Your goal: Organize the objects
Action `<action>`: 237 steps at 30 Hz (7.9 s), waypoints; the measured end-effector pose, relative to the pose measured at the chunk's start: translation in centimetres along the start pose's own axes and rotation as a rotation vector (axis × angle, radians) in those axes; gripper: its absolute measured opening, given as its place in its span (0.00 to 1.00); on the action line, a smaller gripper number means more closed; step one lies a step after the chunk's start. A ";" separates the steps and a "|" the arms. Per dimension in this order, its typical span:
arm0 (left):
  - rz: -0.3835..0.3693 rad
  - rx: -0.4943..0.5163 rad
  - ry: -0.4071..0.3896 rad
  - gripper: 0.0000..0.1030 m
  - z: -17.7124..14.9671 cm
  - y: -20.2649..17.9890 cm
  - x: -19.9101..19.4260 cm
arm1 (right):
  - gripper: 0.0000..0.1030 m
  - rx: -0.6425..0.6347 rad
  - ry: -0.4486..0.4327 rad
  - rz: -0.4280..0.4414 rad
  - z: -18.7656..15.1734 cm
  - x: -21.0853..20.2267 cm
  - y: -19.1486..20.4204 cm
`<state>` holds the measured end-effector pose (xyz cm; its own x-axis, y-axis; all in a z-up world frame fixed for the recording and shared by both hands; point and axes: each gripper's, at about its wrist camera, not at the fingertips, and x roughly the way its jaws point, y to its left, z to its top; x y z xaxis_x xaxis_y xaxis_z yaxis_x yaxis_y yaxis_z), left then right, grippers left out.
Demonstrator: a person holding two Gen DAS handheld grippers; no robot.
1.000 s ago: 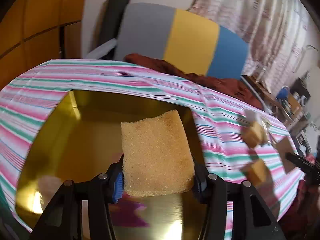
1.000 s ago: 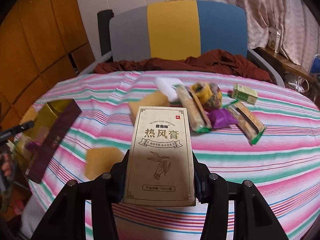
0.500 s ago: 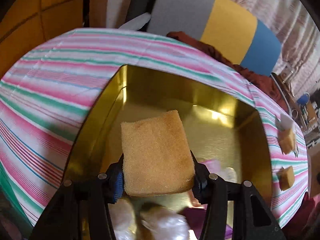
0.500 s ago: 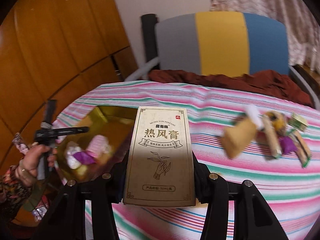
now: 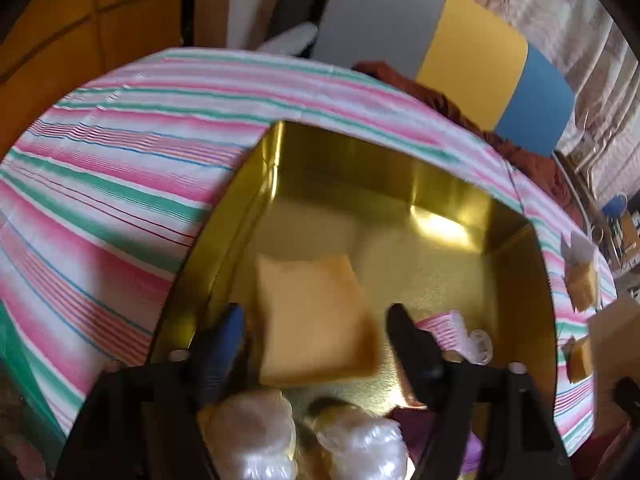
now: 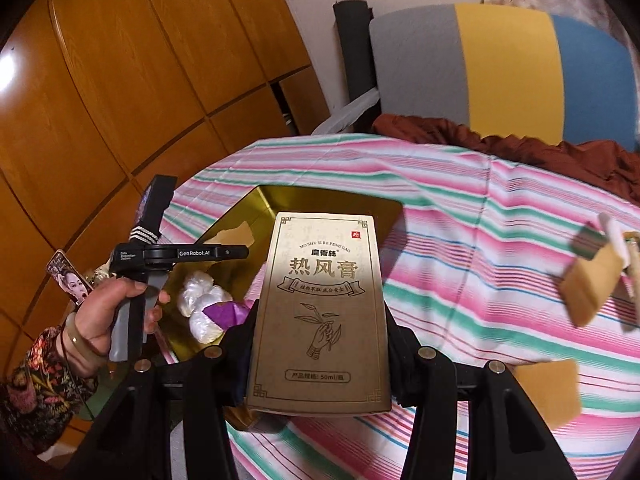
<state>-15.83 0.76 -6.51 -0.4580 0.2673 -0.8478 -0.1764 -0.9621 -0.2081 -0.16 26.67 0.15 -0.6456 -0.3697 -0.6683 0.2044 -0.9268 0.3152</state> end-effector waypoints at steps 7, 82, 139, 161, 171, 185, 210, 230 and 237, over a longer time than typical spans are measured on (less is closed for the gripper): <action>-0.017 -0.154 -0.164 0.80 -2.0 1.5 -4.2 | 0.50 0.015 0.054 -0.002 1.5 3.8 1.0; -0.402 0.395 -0.077 0.80 -11.8 -23.3 -5.0 | 0.72 0.229 0.023 -0.505 -4.6 -10.0 -20.2; -0.402 0.454 -0.120 0.61 -11.5 -27.6 3.9 | 0.76 0.476 -0.075 -0.421 1.0 -2.8 -23.7; -0.430 0.446 -0.119 0.61 -11.8 -27.4 3.6 | 0.52 0.372 0.050 -0.299 -3.9 -6.9 -21.2; -0.335 0.491 -0.146 0.61 -12.4 -28.4 2.8 | 0.52 0.342 0.054 -0.310 -6.8 -7.0 -21.2; -0.389 0.367 -0.213 0.61 -10.8 -23.2 -4.8 | 0.52 0.323 -0.025 -0.237 -6.1 -7.9 -19.5; -0.231 0.225 -0.079 0.65 -11.3 -10.5 -3.3 | 0.52 0.175 -0.070 0.052 -2.5 -4.8 -6.4; -0.154 0.134 -0.302 0.81 -11.6 -7.8 -8.9 | 0.56 0.031 0.092 -0.023 2.0 4.7 2.0; -0.140 0.015 -0.342 0.81 -10.7 -5.1 -9.8 | 0.58 -0.031 0.161 -0.126 2.0 7.1 3.0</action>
<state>-1.15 2.47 -2.40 -0.6926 0.4019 -0.5990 -0.2700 -0.9145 -0.3015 -5.60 21.41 -2.29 -0.5422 -0.2540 -0.8009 0.1530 -0.9671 0.2031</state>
